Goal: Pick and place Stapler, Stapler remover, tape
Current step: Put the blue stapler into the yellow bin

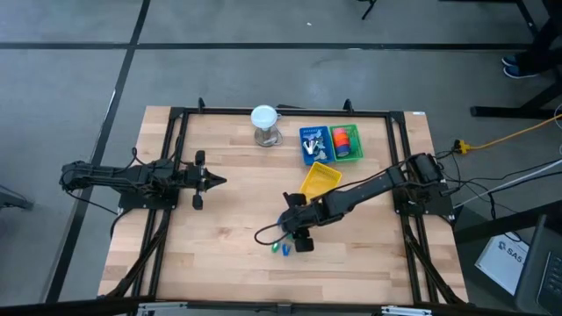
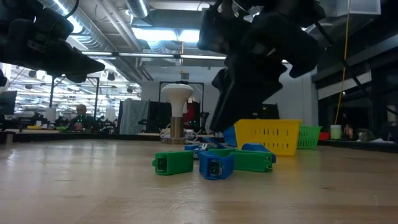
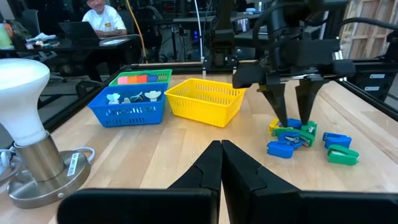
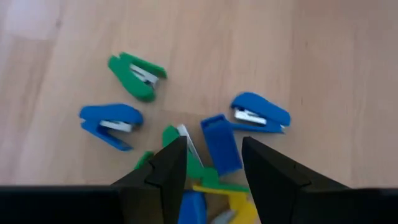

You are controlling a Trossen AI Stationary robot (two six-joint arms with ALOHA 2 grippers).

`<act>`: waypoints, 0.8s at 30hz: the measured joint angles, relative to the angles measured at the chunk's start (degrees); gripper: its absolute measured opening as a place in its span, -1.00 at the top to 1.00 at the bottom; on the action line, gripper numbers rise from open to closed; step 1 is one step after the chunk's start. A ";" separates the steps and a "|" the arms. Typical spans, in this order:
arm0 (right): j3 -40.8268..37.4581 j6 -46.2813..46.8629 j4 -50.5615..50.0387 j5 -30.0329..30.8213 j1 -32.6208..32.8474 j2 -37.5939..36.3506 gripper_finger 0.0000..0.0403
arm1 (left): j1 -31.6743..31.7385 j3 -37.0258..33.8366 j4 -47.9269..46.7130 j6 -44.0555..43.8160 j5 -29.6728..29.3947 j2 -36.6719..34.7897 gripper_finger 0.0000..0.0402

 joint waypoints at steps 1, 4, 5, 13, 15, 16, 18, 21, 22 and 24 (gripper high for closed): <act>0.13 -0.09 -0.62 0.00 -0.25 0.00 0.20 | 0.02 0.00 0.00 0.00 -0.02 0.02 0.99; 1.47 -1.25 -2.54 -0.23 -0.79 0.00 0.20 | 0.02 0.00 0.00 0.00 0.00 0.00 0.99; 2.06 -1.43 -3.00 -0.24 -0.93 0.00 0.20 | 0.00 0.00 0.00 0.00 -0.02 0.00 0.99; 7.63 -2.90 -11.07 -0.28 -1.09 0.00 0.20 | 0.02 0.00 0.00 0.00 0.00 0.00 0.99; 8.32 -2.97 -11.45 -0.26 -1.11 0.00 0.20 | 0.01 0.00 0.00 0.00 -0.02 0.00 0.99; 8.66 -3.29 -11.38 -0.27 -1.21 0.00 0.20 | 0.00 0.00 0.00 0.00 0.00 0.00 0.99; 8.73 -4.06 -11.44 -0.26 -1.49 -0.02 0.20 | 0.01 0.00 0.00 0.00 -0.01 0.01 0.99; 8.71 -4.41 -11.59 -0.28 -2.15 0.00 0.20 | 0.00 0.00 0.00 0.00 0.00 0.00 0.99; 8.71 -4.41 -11.56 -0.28 -2.45 0.00 0.20 | 0.02 0.00 0.00 0.00 0.00 0.00 0.99; 8.71 -4.45 -11.71 -0.28 -2.97 0.02 0.20 | 0.02 0.00 0.00 0.00 0.00 0.00 0.99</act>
